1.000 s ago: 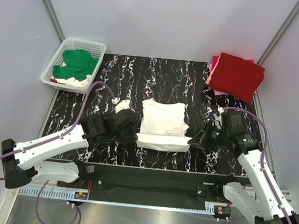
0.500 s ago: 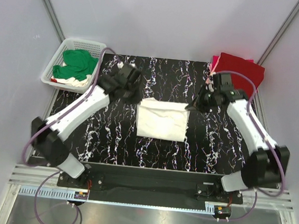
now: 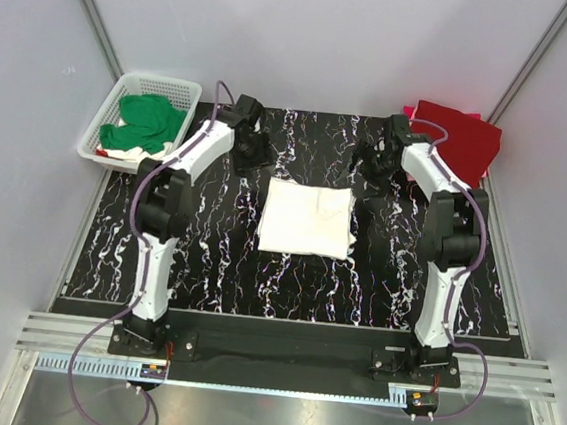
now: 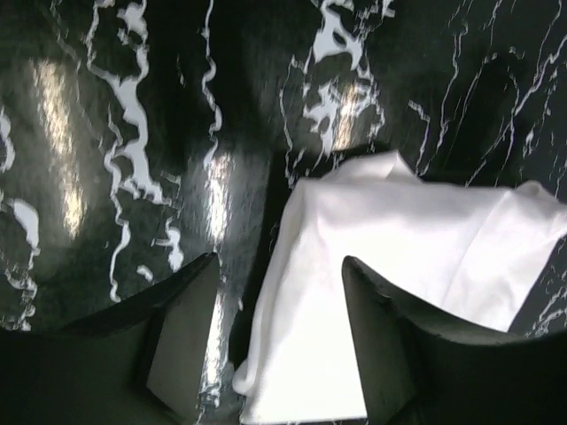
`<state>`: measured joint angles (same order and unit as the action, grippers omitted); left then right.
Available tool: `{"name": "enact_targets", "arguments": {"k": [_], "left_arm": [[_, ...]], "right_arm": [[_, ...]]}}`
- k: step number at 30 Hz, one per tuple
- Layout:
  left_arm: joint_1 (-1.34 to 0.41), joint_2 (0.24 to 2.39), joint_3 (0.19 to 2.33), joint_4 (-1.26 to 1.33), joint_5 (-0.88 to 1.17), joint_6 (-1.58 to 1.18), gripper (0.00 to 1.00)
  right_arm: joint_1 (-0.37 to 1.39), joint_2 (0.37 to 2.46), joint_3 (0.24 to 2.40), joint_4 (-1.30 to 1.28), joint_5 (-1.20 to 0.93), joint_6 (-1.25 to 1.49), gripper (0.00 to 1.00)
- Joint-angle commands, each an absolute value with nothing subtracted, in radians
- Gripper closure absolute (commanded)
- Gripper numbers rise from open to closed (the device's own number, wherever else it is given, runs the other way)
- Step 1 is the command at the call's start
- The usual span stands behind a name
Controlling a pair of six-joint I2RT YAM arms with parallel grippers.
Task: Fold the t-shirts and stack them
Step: Fold the tshirt
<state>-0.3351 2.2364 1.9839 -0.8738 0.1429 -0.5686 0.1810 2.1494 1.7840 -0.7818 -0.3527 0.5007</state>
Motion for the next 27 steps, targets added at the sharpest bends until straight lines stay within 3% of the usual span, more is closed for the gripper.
{"name": "enact_targets", "arguments": {"k": [1, 5, 6, 8, 9, 12, 27], "left_arm": [[-0.348, 1.998, 1.904, -0.808, 0.187, -0.54, 0.37], [-0.353, 1.895, 1.78, -0.793, 0.172, -0.525, 0.44], [-0.356, 1.867, 1.737, -0.776, 0.173, -0.525, 0.5], [-0.376, 1.786, 1.597, -0.704, 0.189, -0.529, 0.51], [-0.386, 1.761, 1.548, -0.656, 0.196, -0.532, 0.53], [-0.428, 1.701, 1.381, -0.56, 0.232, -0.563, 0.56], [-0.525, 1.775, 0.953, -0.197, 0.296, -0.68, 0.65]], "right_arm": [[0.172, 1.947, 1.682, -0.723, -0.342, 0.466, 0.08], [0.172, 1.833, 1.481, -0.623, -0.42, 0.482, 0.13], [0.172, 1.806, 1.427, -0.535, -0.457, 0.503, 0.2], [0.173, 1.718, 1.24, -0.416, -0.597, 0.544, 0.34], [0.175, 1.694, 1.121, -0.29, -0.647, 0.589, 0.48], [0.205, 1.658, 1.01, -0.206, -0.718, 0.615, 0.61], [0.224, 1.758, 0.764, -0.141, -0.658, 0.526, 0.7]]}}
